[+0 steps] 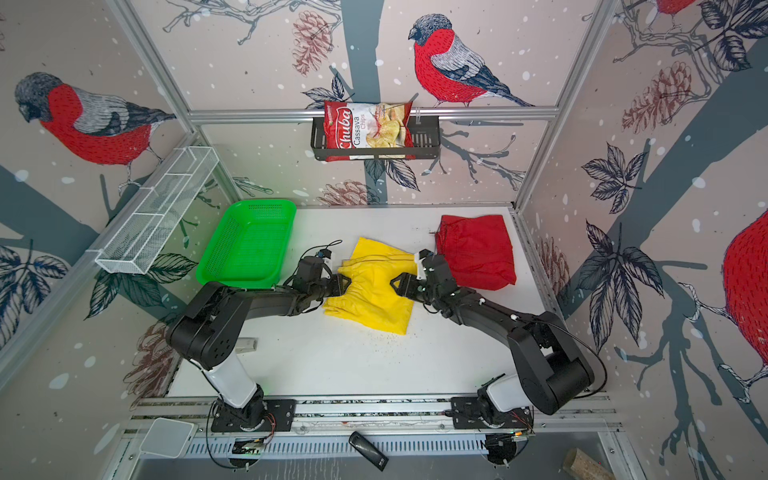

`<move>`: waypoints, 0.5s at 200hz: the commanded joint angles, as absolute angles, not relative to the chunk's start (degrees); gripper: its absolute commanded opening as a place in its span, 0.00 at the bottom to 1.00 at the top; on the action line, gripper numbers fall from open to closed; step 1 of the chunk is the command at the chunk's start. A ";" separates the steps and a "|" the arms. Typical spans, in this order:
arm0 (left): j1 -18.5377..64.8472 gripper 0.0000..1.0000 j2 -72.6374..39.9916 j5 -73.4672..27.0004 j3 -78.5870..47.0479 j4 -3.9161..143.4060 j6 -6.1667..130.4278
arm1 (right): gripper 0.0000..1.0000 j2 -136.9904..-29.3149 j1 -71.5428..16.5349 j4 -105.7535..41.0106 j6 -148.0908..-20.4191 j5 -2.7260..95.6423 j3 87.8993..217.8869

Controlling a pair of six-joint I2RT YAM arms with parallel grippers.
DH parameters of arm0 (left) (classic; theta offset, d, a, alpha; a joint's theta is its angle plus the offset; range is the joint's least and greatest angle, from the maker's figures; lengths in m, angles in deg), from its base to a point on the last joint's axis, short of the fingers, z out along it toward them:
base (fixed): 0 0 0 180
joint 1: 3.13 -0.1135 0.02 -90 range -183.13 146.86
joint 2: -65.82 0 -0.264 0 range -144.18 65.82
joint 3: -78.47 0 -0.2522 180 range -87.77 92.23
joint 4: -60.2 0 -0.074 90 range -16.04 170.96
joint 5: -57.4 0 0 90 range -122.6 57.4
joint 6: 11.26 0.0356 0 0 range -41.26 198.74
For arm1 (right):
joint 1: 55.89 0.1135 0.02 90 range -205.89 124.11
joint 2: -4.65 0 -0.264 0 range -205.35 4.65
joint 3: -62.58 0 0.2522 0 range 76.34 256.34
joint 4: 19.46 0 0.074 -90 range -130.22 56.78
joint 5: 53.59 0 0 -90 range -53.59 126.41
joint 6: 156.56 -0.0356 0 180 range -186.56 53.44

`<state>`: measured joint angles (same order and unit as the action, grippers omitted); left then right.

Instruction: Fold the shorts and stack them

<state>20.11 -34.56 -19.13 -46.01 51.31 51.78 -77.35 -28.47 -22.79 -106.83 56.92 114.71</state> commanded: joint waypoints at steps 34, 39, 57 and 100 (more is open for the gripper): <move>19.89 0.38 -36.56 -20.50 -47.05 57.00 51.74 | 0.64 -82.44 -39.78 -8.33 -105.16 68.21 110.02; 19.89 0.38 -36.79 -20.35 -46.84 57.00 51.70 | 0.64 -83.57 -40.21 -7.01 -105.33 69.05 109.88; 19.89 0.38 -37.28 -19.99 -46.63 57.05 51.68 | 0.64 -86.92 -40.61 -2.62 -105.79 69.79 109.36; 19.89 0.38 -38.07 -19.38 -46.33 56.89 51.43 | 0.64 -94.74 -40.68 8.12 -110.04 73.95 108.22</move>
<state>20.00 -36.83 -18.80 -46.03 46.94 51.75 -91.95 -40.64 -1.54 -107.35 69.75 108.77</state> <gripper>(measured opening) 0.376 0.641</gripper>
